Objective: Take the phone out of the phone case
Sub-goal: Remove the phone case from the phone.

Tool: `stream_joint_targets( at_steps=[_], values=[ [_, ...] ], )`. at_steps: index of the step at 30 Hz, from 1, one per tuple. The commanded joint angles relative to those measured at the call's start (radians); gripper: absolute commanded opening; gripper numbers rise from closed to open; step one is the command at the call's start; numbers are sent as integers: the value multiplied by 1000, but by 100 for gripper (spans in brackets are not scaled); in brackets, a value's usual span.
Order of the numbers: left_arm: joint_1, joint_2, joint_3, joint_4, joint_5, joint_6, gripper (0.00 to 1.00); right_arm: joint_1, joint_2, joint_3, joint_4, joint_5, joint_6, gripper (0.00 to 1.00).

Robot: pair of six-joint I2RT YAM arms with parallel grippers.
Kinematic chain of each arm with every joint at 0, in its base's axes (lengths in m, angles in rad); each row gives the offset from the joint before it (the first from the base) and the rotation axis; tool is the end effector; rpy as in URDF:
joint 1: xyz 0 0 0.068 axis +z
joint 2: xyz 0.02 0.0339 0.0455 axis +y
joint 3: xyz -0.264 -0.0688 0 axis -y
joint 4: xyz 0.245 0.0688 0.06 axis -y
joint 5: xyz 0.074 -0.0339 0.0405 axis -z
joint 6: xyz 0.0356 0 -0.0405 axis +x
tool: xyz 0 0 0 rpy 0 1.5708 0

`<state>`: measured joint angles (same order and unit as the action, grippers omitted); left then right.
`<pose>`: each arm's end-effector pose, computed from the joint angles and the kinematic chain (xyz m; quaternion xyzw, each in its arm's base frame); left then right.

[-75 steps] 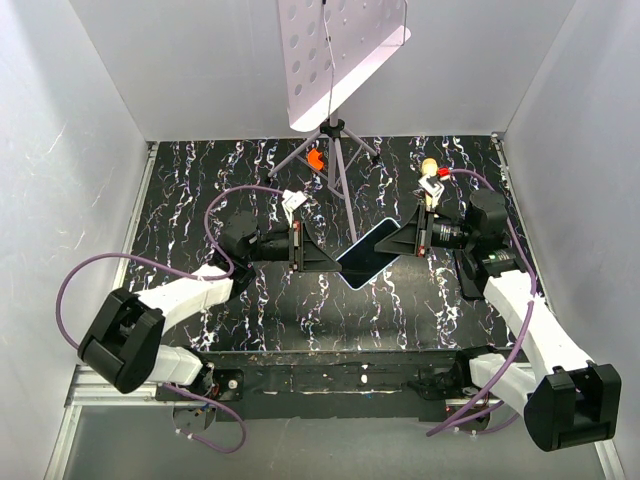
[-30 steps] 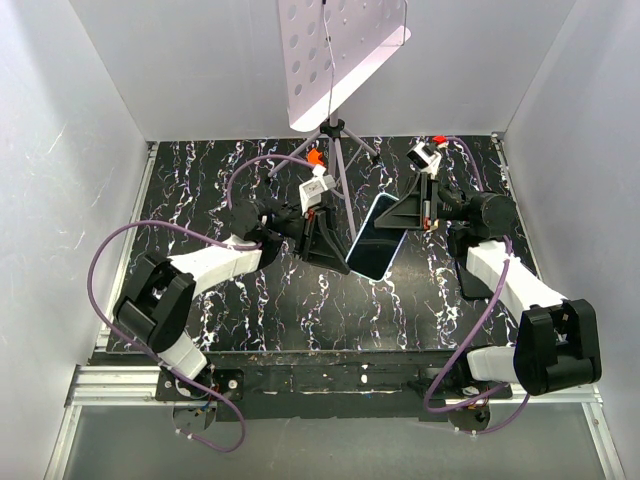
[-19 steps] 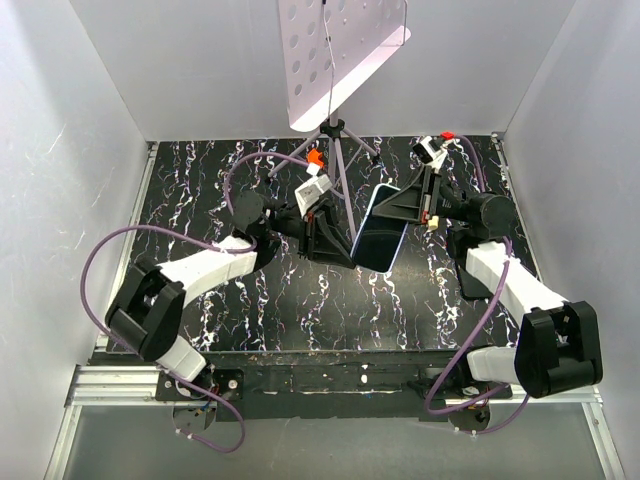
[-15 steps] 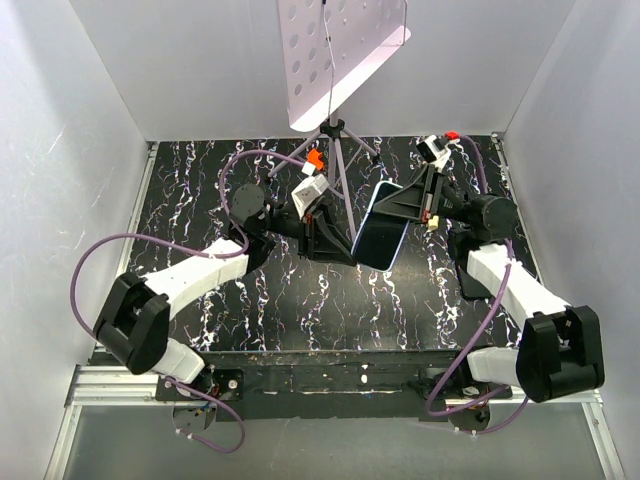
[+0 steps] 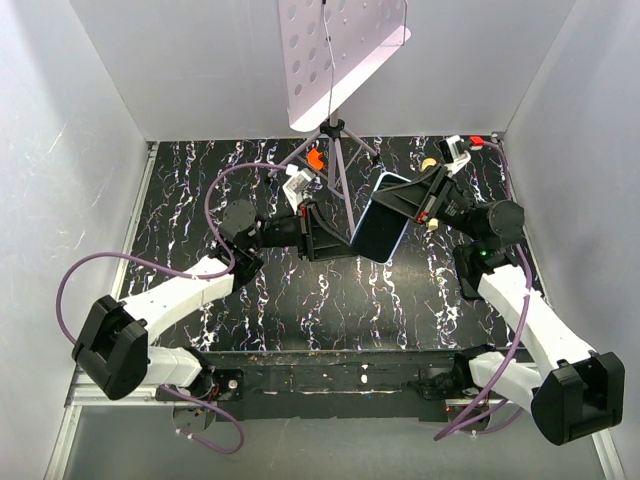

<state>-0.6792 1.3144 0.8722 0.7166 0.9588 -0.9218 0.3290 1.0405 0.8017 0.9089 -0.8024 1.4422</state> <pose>0.2082 -0.2055 0.3438 0.3002 0.5762 -0.7016 0.2927 0.1962 0.0940 0.4029 -0.0868 0.5260 0.7493 0.3929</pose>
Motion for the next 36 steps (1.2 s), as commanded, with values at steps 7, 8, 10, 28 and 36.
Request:
stream_joint_targets(
  at_steps=[7,8,10,28,36],
  values=[
    [-33,65,-72,-75,-396,-163,30,215,-11,-19,127,322,43,1],
    [-37,71,-75,-65,-390,-167,31,225,-5,-15,125,325,34,1],
    [-39,72,-96,-40,-394,-175,28,240,-4,-12,107,338,18,1],
    [-83,-66,-260,-121,-881,498,0,354,-71,-104,51,686,349,1],
    [-83,-84,-227,-196,-821,459,1,329,-109,-102,-33,669,258,1]
  ],
)
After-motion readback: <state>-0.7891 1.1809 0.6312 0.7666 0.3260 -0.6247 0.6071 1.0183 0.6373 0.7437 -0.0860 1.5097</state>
